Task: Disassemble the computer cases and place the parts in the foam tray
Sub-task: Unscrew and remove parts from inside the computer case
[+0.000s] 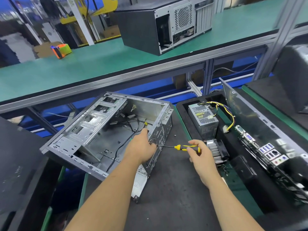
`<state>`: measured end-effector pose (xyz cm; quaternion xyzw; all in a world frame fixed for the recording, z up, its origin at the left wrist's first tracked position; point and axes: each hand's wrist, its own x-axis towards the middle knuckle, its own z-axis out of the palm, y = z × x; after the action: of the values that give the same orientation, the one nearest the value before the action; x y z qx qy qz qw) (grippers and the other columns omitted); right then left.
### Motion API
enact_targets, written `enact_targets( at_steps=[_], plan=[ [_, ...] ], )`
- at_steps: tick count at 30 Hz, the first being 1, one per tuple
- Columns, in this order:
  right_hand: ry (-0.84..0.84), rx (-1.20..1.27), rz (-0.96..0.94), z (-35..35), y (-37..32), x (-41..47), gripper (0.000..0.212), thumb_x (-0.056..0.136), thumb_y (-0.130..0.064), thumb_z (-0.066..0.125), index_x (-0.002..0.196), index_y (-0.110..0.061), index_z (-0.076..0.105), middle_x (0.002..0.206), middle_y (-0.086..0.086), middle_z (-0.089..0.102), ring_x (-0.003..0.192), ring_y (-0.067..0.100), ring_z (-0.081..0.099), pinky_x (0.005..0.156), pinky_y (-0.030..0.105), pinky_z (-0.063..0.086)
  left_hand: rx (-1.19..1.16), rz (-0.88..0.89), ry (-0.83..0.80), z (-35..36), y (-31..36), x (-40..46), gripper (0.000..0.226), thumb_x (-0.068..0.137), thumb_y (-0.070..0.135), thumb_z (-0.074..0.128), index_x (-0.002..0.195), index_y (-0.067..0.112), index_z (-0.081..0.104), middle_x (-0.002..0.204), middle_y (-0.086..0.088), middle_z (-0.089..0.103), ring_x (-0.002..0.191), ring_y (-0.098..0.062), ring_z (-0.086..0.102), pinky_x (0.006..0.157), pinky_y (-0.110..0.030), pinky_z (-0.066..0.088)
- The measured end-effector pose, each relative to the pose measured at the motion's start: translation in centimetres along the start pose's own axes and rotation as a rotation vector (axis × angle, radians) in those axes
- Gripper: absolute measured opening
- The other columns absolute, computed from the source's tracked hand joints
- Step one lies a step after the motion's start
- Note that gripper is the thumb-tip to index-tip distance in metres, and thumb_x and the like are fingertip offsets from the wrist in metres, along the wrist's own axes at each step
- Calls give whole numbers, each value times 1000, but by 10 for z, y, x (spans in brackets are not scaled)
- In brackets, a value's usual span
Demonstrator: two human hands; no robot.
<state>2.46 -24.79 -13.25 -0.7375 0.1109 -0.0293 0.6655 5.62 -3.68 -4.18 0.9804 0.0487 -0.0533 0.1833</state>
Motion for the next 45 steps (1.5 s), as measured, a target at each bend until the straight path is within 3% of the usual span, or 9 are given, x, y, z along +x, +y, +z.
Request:
enact_targets(
  at_steps=[3, 7, 12, 15, 19, 26, 30, 36, 45],
  plan=[
    [-10, 322, 352, 6, -10, 13, 16, 104, -35, 49, 105, -21, 57, 88, 11, 64, 63, 22, 55, 52, 33, 49, -6, 1, -3, 0, 0, 0, 21, 88, 25, 53, 87, 21, 32, 76, -3, 53, 62, -21, 46, 50, -32, 28],
    [-51, 255, 572, 0, 4, 22, 34, 107, -38, 40, 94, -9, 54, 61, 4, 37, 40, 13, 25, 40, 20, 23, -3, 3, -10, 0, -2, 1, 20, 88, 25, 53, 92, 20, 35, 76, -2, 53, 62, -20, 46, 49, -32, 28],
    [-66, 206, 324, 3, 20, 12, 27, 106, -26, 42, 83, -15, 51, 62, -1, 33, 45, 12, 23, 42, 24, 23, 19, 12, -33, 1, -4, 5, 24, 94, 26, 57, 98, 19, 35, 76, -1, 50, 65, -21, 48, 49, -32, 27],
    [-64, -143, -14, -1, 28, 0, 27, 104, -23, 46, 77, -24, 49, 60, 1, 42, 51, 15, 33, 50, 28, 31, 18, 18, -43, 1, -4, 6, 24, 96, 26, 58, 101, 17, 36, 77, -1, 51, 67, -21, 50, 50, -33, 29],
    [-25, -305, -385, -3, 25, -8, 16, 99, -7, 55, 90, -20, 57, 86, -7, 58, 78, 7, 53, 64, 11, 38, 13, 30, -32, 0, -3, 4, 24, 95, 25, 58, 101, 16, 37, 84, -4, 55, 79, -33, 55, 63, -37, 38],
    [57, 328, 303, 10, 9, 6, 10, 100, -29, 59, 101, -19, 60, 85, 8, 60, 62, 17, 53, 55, 33, 47, 0, 27, -18, 0, -2, 2, 22, 92, 23, 56, 96, 16, 36, 79, -3, 52, 76, -32, 53, 63, -36, 38],
    [-24, 411, 713, 0, 9, 17, 35, 102, -43, 50, 94, -9, 52, 50, 2, 39, 40, 12, 23, 40, 18, 22, 1, 19, -22, 0, -3, 3, 23, 91, 24, 56, 93, 19, 33, 76, -3, 50, 69, -27, 48, 54, -36, 31],
    [-393, 267, 787, -18, 16, 19, 44, 99, -48, 55, 95, -4, 62, 60, -5, 19, 47, 8, 12, 38, 15, 13, -30, 23, -35, 2, -5, 5, 31, 92, 25, 65, 100, 17, 36, 76, -2, 52, 69, -25, 51, 57, -36, 37],
    [-551, 20, 641, -27, -4, 35, 41, 93, -48, 66, 92, -8, 60, 61, -3, 40, 49, 7, 21, 37, 15, 14, -50, 19, -47, 3, -6, 7, 29, 94, 26, 64, 103, 17, 38, 83, -5, 56, 71, -25, 55, 53, -34, 33]
  ],
)
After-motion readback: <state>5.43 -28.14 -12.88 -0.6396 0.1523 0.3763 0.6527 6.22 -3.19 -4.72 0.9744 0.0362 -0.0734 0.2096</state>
